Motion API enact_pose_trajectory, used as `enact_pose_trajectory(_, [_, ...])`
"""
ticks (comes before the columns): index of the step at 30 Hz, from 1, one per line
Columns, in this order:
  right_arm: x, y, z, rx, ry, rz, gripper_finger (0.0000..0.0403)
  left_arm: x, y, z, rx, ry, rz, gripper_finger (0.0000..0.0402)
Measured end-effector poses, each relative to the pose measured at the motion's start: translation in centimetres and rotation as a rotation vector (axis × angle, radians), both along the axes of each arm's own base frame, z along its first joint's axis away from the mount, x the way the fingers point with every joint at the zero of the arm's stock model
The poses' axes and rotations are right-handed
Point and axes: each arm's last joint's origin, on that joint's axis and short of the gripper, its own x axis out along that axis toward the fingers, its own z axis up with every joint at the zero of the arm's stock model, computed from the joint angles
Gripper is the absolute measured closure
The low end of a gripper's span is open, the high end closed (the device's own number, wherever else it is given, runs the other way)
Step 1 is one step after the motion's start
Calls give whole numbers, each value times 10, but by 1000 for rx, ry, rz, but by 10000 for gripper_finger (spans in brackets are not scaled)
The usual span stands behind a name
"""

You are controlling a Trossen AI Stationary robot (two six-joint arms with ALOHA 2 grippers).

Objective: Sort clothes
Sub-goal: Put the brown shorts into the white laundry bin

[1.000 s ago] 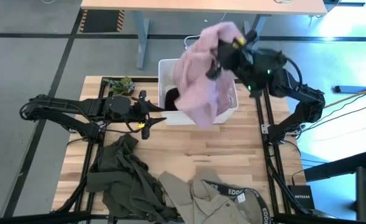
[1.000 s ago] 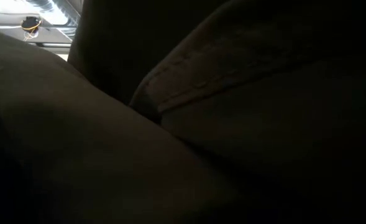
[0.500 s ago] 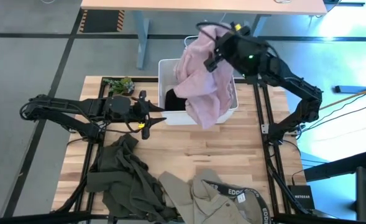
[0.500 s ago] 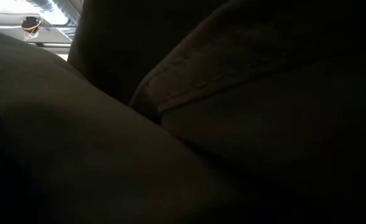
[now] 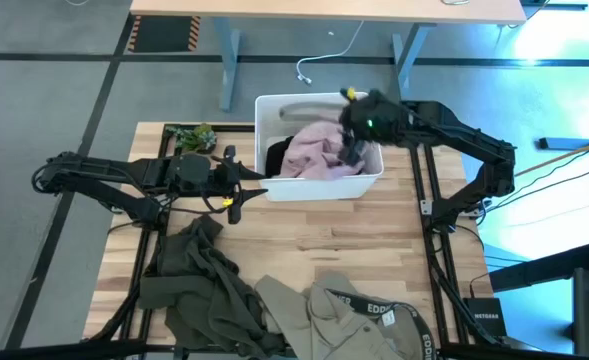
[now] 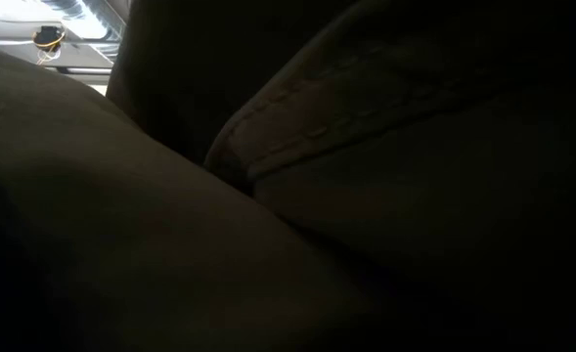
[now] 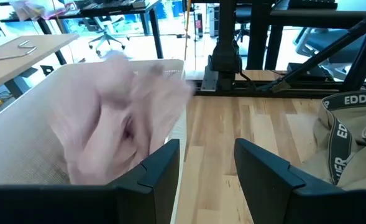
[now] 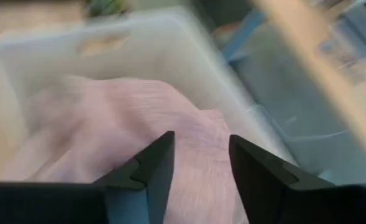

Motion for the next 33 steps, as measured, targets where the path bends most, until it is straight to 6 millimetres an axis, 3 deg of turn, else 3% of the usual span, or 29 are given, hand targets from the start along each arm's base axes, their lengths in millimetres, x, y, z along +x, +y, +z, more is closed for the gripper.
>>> enact_pose_trajectory(4, [-8, 36, -6, 188, 68, 136, 218, 0, 0, 0, -9, -1, 3, 253])
enact_pose_trajectory(10, [-6, 112, -26, 348, 129, 304, 217, 0, 0, 0, -32, -2, 10, 253])
enact_pose_trajectory(16, [-8, 185, -79, 433, 177, 415, 217, 0, 0, -1, -31, 0, 10, 253])
enact_pose_trajectory(22, [-20, 242, -141, 694, 180, 447, 216, 0, 0, -1, -31, -1, 10, 253])
enact_pose_trajectory(27, [-41, 269, -184, 871, 219, 356, 216, 0, 0, 0, -31, -3, 10, 253])
enact_pose_trajectory(33, [-55, 278, -216, 958, 203, 259, 216, 0, 0, 1, -21, -16, 6, 253])
